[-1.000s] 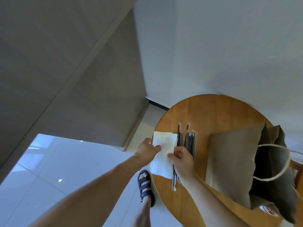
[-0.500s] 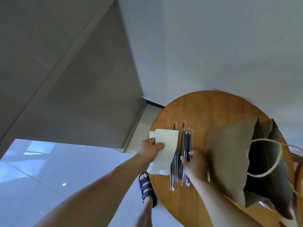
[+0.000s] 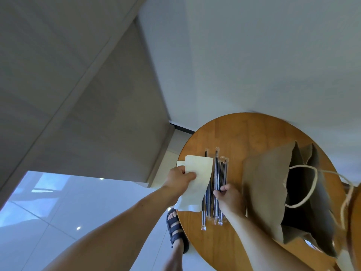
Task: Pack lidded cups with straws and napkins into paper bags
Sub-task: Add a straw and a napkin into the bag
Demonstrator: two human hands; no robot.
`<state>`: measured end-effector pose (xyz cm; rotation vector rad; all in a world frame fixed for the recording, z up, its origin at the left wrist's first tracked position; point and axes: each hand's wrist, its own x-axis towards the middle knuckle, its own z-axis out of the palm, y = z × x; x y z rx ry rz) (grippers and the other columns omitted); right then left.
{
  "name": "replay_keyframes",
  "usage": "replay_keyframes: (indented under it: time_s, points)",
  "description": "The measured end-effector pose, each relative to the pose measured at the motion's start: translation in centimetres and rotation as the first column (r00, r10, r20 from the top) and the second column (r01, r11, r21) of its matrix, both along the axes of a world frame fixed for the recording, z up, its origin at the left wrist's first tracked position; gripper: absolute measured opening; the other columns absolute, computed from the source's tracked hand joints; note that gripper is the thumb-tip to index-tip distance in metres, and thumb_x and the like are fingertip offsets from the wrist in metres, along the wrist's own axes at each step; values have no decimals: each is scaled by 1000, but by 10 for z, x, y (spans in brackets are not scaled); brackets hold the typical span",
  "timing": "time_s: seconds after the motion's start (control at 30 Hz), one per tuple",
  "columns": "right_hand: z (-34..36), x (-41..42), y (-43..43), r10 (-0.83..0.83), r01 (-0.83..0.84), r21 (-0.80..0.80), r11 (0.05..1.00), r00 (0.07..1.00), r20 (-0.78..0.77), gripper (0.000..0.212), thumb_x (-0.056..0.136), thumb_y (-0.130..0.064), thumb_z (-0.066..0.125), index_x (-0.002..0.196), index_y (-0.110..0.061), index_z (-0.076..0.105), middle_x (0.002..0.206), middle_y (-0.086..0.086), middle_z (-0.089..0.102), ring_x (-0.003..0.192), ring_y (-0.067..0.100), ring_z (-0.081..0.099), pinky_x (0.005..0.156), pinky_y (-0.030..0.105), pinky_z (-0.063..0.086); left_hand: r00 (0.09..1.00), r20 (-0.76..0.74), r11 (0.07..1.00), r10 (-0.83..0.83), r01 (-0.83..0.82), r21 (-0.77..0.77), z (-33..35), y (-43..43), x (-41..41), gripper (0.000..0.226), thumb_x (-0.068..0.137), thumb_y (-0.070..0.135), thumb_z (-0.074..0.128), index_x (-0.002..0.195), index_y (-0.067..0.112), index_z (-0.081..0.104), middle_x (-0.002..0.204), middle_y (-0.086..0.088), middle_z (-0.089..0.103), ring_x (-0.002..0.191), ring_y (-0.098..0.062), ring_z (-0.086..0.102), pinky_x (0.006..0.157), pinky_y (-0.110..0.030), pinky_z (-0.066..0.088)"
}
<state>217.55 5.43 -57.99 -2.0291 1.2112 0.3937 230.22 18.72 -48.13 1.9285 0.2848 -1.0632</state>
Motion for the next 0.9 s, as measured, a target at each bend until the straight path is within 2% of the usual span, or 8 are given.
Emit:
replay_keyframes:
  time_s: [0.13,0.27,0.37,0.53,0.6,0.73,0.8,0.9]
  points:
    - [11,-1,0,-32,32,-5,999,999,21,18,89,-33,69,82,-28,53,68,-19,50,60,4,47,51,23,32,1000,4,1000,9,-9,4,11,-2,0,8,93,24,63,85,23,63,90,2,67,81,-16,65,59,-23,48]
    - [23,-1,2,-45,43,35,998,997,58,21,90,-30,69,78,-27,52,70,-17,52,63,2,49,55,24,36,1000,12,1000,1,-1,8,18,-4,-2,6,93,23,62,88,21,63,97,-5,69,87,-21,66,74,-32,54]
    - [43,2,4,-76,58,96,994,978,197,23,92,-28,68,75,-31,52,72,-13,60,67,-1,54,55,18,36,999,41,1000,11,-11,9,28,-4,-3,6,95,22,59,95,17,63,104,-8,68,90,-22,65,76,-34,53]
    - [108,18,2,-183,108,187,977,872,453,17,91,-23,69,78,-31,62,69,-9,66,67,4,64,58,16,46,995,98,998,35,-29,-60,63,-11,-1,27,95,17,55,121,12,59,113,-8,66,101,-28,63,86,-39,54]
    - [136,25,-1,-179,85,193,977,820,544,18,91,-22,70,80,-34,63,69,-14,68,68,1,65,59,13,50,991,128,995,40,-28,-91,83,-18,3,26,94,16,55,120,14,61,112,-9,67,101,-29,64,89,-43,55]
    - [183,39,-10,-150,6,228,974,770,620,9,89,-25,72,86,-32,68,76,-17,71,68,3,67,65,19,53,975,215,981,46,-4,-193,123,-30,12,14,90,11,56,98,15,67,93,-6,71,79,-21,66,65,-29,51]
    - [202,46,-13,-125,-29,227,973,765,632,7,86,-27,76,84,-30,69,72,-13,71,63,5,66,64,25,53,970,238,968,51,10,-250,142,-35,17,16,87,10,56,95,15,69,89,-6,74,80,-24,68,68,-34,55]
    - [227,50,-18,-59,-73,171,983,748,661,10,82,-26,80,78,-28,71,69,-10,71,60,6,66,60,23,51,972,232,937,39,45,-348,167,-43,20,20,80,13,58,95,14,71,89,-8,76,86,-31,71,79,-47,59]
